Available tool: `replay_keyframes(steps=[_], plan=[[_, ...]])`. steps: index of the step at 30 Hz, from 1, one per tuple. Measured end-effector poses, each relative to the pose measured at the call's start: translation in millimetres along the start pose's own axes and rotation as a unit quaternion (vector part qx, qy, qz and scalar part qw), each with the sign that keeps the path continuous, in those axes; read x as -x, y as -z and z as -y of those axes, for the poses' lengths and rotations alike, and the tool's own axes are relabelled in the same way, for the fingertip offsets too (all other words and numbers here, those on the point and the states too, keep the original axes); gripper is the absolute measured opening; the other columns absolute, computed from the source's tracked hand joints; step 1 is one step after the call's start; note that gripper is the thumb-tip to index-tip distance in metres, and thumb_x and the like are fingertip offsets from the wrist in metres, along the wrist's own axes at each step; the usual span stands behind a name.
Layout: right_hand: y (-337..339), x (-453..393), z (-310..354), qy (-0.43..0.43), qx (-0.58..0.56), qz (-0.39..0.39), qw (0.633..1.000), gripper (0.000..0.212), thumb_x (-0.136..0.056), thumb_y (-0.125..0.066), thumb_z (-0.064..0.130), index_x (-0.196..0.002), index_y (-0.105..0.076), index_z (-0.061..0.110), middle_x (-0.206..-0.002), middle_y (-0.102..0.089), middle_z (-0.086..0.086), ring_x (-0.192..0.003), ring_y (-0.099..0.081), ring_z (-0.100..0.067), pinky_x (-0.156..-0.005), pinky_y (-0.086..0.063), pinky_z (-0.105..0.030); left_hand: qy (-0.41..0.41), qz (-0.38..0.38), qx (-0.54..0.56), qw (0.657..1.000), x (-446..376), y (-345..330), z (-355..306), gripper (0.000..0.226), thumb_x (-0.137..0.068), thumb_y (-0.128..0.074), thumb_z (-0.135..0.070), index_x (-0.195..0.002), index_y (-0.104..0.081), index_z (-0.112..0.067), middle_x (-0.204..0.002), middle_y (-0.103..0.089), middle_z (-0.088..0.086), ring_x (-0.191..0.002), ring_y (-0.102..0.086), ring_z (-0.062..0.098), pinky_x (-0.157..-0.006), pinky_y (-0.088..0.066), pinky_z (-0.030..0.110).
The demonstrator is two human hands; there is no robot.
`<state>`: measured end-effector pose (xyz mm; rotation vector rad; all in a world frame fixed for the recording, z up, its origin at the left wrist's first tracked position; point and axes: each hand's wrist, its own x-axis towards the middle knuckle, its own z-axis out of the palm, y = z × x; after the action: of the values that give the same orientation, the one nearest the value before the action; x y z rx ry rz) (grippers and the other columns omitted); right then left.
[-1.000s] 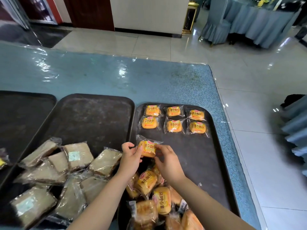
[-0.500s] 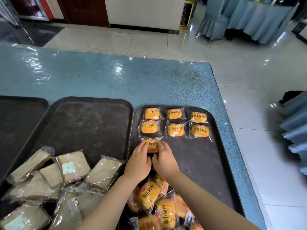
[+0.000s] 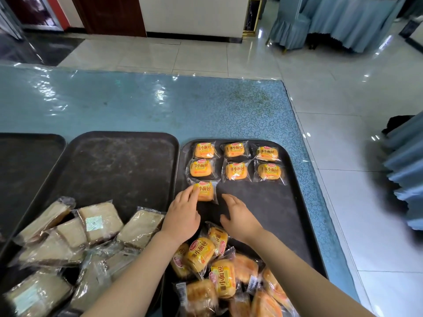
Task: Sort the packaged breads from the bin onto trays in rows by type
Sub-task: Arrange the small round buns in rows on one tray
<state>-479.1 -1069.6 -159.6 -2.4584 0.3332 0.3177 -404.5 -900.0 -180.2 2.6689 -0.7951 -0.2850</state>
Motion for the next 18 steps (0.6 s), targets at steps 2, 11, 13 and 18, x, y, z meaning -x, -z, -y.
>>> replay_keyframes(steps=[2,11,13,18], plan=[[2,21,-9,0.001,-0.007,-0.013,1.0,0.058,-0.094,-0.051,0.021,-0.148,-0.032,0.013,-0.151,-0.038,-0.005,-0.139,-0.034,-0.02,-0.112,-0.027,-0.027,-0.003,-0.007,0.013,1.0,11,4,-3,0.05,-0.096,-0.049,-0.023,-0.145,-0.037,-0.022,-0.148,-0.039,-0.002,-0.138,-0.033,0.018,-0.113,-0.032,0.035],[-7,105,-44,0.002,-0.015,-0.028,0.999,0.032,-0.09,-0.055,0.031,-0.122,-0.059,0.025,-0.121,-0.061,0.008,-0.113,-0.056,-0.01,-0.098,-0.042,-0.024,-0.007,0.036,0.123,0.992,70,12,-18,0.022,-0.098,-0.047,-0.023,-0.112,-0.063,-0.03,-0.11,-0.056,-0.019,-0.109,-0.046,0.002,-0.094,-0.04,0.02],[-4,119,-50,-0.017,0.009,-0.064,0.998,0.035,-0.088,-0.056,0.034,-0.122,-0.06,0.025,-0.121,-0.061,0.008,-0.114,-0.056,-0.014,-0.099,-0.042,-0.03,-0.028,0.021,0.125,0.991,80,13,-24,0.021,-0.097,-0.048,-0.022,-0.109,-0.064,-0.03,-0.109,-0.056,-0.02,-0.108,-0.046,0.001,-0.095,-0.039,0.02],[2,146,-70,-0.093,0.048,-0.038,0.994,0.069,-0.081,-0.058,0.061,-0.139,-0.036,0.032,-0.136,-0.041,0.011,-0.127,-0.038,-0.016,-0.106,-0.034,-0.036,-0.095,0.014,0.123,0.988,95,8,-37,0.026,-0.096,-0.045,-0.015,-0.103,-0.067,-0.028,-0.107,-0.058,-0.02,-0.107,-0.048,0.001,-0.095,-0.041,0.026]])
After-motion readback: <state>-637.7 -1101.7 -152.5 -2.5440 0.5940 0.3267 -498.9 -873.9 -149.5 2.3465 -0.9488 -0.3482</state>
